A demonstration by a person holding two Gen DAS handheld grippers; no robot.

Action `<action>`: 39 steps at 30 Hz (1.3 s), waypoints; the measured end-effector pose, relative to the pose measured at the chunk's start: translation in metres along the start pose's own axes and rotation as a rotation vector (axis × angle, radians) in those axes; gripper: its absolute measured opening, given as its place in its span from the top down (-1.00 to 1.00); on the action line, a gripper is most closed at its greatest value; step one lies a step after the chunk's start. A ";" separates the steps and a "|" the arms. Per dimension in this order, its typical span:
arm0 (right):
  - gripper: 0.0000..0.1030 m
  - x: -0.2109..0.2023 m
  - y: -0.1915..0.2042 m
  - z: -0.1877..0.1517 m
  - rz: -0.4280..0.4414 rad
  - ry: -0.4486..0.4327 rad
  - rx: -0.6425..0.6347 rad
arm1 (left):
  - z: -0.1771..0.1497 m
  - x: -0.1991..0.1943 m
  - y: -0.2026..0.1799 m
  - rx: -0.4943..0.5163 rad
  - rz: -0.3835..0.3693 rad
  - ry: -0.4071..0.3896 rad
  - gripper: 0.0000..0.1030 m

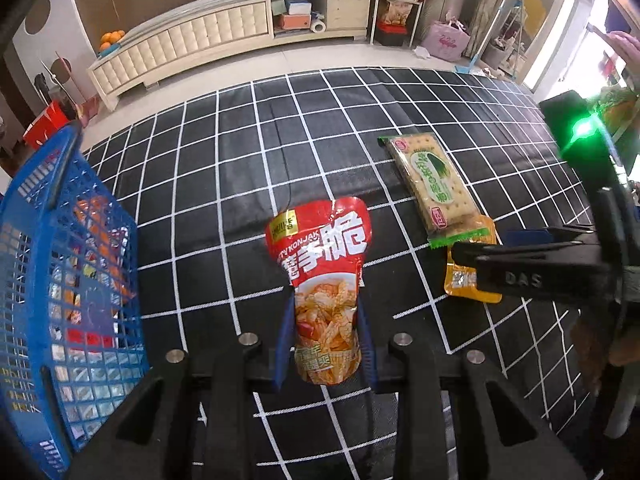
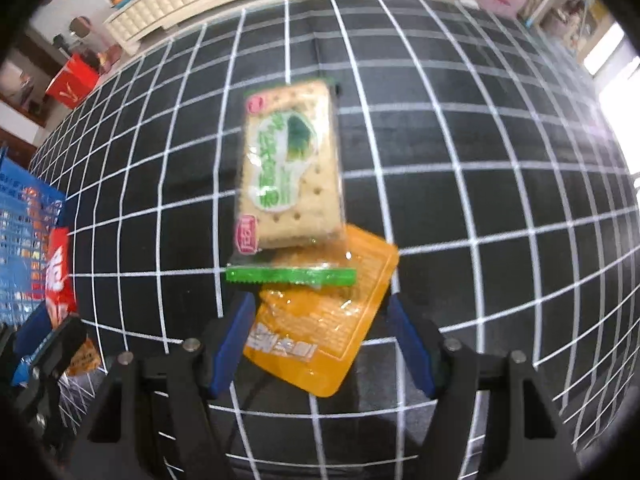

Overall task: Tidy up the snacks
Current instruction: 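Lift the red bag toward the basket with the left tool while the right tool lifts the yellow-orange pack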

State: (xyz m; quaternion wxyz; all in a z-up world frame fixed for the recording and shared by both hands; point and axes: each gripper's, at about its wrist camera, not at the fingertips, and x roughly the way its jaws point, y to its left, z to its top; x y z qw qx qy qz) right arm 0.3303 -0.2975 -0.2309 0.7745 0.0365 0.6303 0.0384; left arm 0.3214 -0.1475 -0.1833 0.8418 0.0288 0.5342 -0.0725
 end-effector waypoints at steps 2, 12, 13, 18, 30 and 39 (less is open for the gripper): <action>-0.52 0.000 0.003 -0.001 -0.021 -0.014 -0.001 | -0.006 -0.002 -0.001 0.009 0.006 -0.004 0.48; -0.27 0.010 0.036 -0.021 -0.113 -0.084 -0.085 | -0.017 0.005 0.004 0.009 -0.031 -0.003 0.48; -0.18 0.009 0.039 -0.024 -0.110 -0.085 -0.093 | -0.020 0.005 0.006 0.005 -0.033 -0.004 0.48; 0.44 0.003 0.058 -0.037 -0.104 -0.098 -0.165 | -0.032 0.002 0.008 -0.003 -0.047 -0.004 0.48; 0.57 -0.028 0.081 -0.092 0.004 -0.144 -0.175 | -0.058 -0.041 0.016 0.005 -0.033 -0.056 0.48; 0.57 -0.091 0.114 -0.110 0.040 -0.263 -0.216 | -0.079 -0.094 0.031 0.008 -0.043 -0.135 0.48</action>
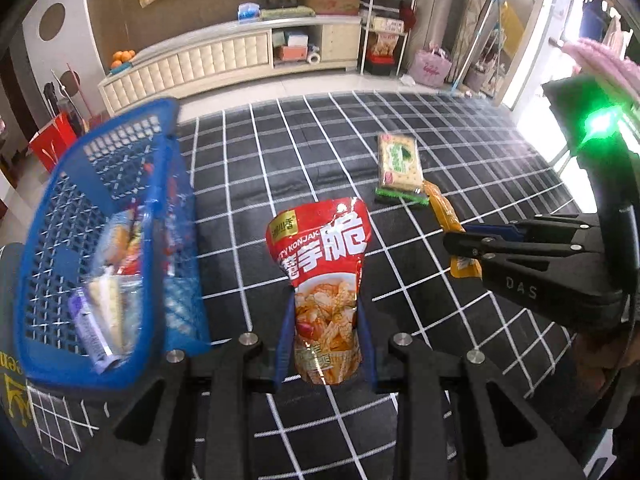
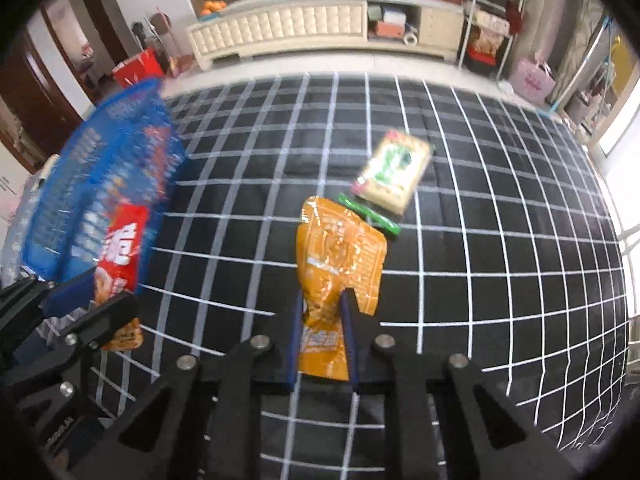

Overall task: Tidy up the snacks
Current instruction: 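Lift the red bag toward the basket with the left tool while the right tool lifts the yellow-orange pack, then lower the red bag into the basket and open the left tool while the right tool carries its pack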

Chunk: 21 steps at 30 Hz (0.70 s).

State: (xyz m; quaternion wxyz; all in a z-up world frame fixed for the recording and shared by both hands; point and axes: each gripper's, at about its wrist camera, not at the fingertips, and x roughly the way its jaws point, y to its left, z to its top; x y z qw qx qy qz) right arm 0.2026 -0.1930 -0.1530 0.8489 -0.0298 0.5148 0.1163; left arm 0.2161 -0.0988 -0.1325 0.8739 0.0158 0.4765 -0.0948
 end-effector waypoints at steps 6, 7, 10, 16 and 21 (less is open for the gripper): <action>0.57 -0.034 0.033 0.021 0.043 -0.091 -0.055 | -0.001 -0.046 0.016 -0.004 0.005 -0.067 0.48; 0.57 -0.038 0.037 0.023 0.050 -0.103 -0.067 | -0.001 -0.052 0.019 -0.004 0.000 -0.073 0.48; 0.57 -0.049 0.057 0.029 0.079 -0.136 -0.099 | -0.003 -0.076 0.032 -0.002 0.025 -0.103 0.48; 0.57 -0.060 0.097 0.041 0.136 -0.181 -0.154 | -0.004 -0.117 0.067 -0.029 0.058 -0.162 0.48; 0.57 -0.058 0.127 0.052 0.182 -0.202 -0.184 | -0.006 -0.136 0.099 -0.037 0.126 -0.172 0.48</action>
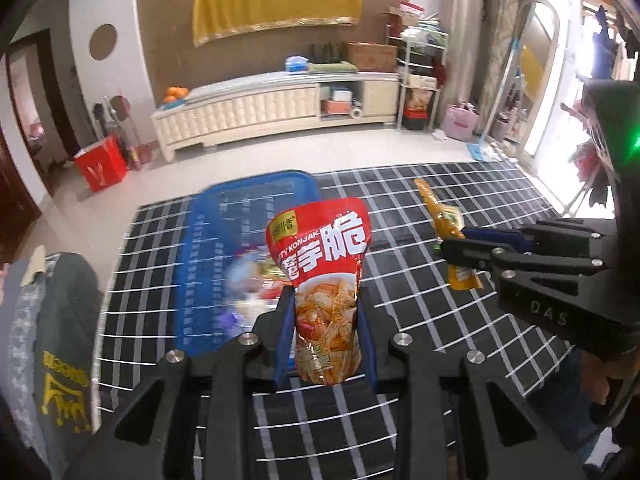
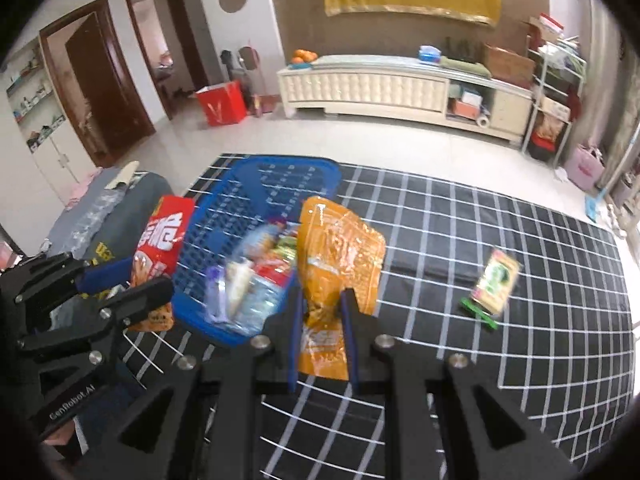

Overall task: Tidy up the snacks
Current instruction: 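Lower the red bag into the basket and open the left tool while the right tool carries its pack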

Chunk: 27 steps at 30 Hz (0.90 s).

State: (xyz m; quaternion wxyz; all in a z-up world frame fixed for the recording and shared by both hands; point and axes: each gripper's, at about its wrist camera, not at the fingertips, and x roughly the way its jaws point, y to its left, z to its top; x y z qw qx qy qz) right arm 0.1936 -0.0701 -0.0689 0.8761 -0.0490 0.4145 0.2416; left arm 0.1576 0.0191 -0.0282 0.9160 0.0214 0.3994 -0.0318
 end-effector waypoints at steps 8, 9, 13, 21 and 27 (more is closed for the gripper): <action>0.57 0.033 0.034 0.018 0.059 0.026 -0.028 | 0.006 -0.001 0.058 -0.036 0.047 0.019 0.48; 0.57 0.040 0.036 0.019 0.063 0.033 -0.026 | 0.008 0.003 0.064 -0.045 0.041 0.025 0.48; 0.57 0.055 0.038 0.021 0.061 0.054 -0.022 | 0.007 0.023 0.080 -0.070 0.006 0.066 0.48; 0.57 0.075 0.022 0.021 0.021 0.095 0.009 | 0.012 0.087 0.086 -0.123 -0.091 0.161 0.48; 0.57 0.090 0.013 0.024 0.005 0.116 0.027 | 0.022 0.131 0.076 -0.115 -0.116 0.242 0.47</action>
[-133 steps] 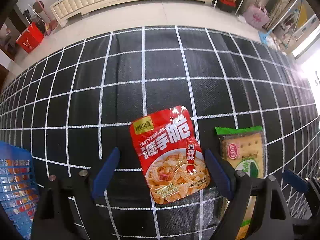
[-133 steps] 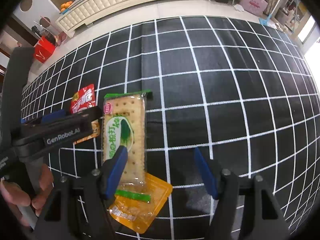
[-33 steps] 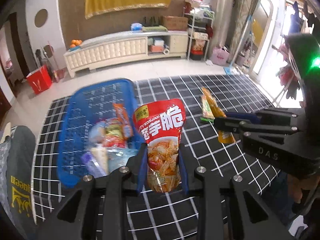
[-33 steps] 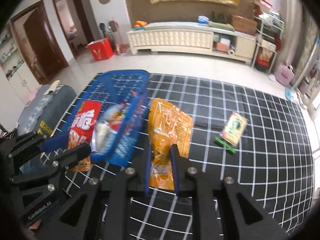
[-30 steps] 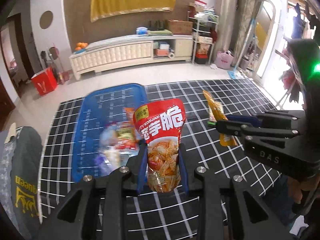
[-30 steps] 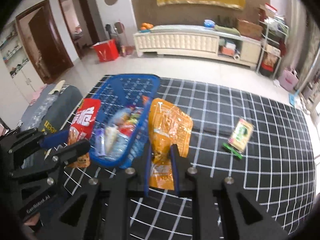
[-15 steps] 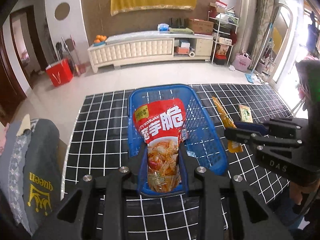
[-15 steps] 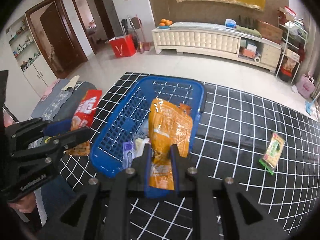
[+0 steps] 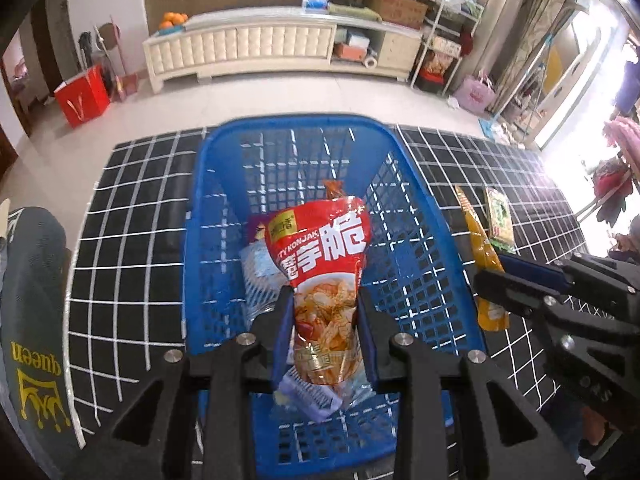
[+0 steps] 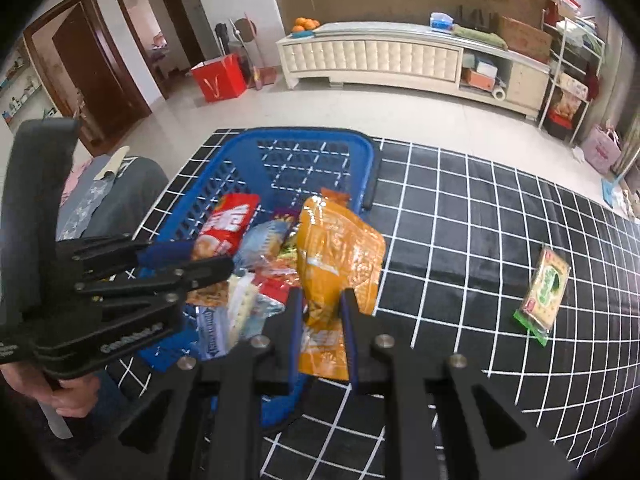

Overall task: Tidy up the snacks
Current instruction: 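Lower the red bag into the basket and open the left tool while the right tool carries its pack, then lower the yellow-orange pack into the basket and open the right tool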

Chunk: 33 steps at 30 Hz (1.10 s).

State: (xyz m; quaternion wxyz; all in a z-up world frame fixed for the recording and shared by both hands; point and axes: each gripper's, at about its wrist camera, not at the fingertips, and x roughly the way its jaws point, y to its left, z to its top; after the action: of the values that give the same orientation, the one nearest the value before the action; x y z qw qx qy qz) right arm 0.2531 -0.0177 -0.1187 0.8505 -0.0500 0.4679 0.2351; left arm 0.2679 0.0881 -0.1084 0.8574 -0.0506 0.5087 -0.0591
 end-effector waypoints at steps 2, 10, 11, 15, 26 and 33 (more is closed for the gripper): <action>0.57 0.004 -0.003 0.000 0.002 0.007 0.009 | 0.005 0.011 -0.004 0.010 0.005 0.018 0.46; 0.57 0.003 -0.014 -0.006 -0.005 0.019 0.031 | 0.022 0.042 -0.005 -0.038 -0.061 0.092 0.21; 0.57 0.000 -0.015 -0.007 -0.008 0.015 0.031 | 0.023 0.044 -0.002 -0.046 -0.054 0.095 0.21; 0.57 -0.014 -0.016 -0.008 -0.017 0.004 0.036 | 0.018 0.031 -0.002 -0.048 -0.059 0.069 0.21; 0.57 -0.044 0.030 -0.002 0.005 -0.046 -0.049 | -0.012 -0.038 0.006 -0.020 0.005 -0.034 0.20; 0.57 -0.024 0.058 0.006 0.016 -0.009 -0.104 | -0.030 -0.067 0.027 -0.030 0.040 -0.083 0.19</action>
State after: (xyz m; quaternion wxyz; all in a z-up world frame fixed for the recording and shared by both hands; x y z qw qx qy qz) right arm 0.2206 0.0272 -0.0877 0.8468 -0.0895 0.4516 0.2663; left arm 0.2108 0.1242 -0.0685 0.8779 -0.0556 0.4745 -0.0320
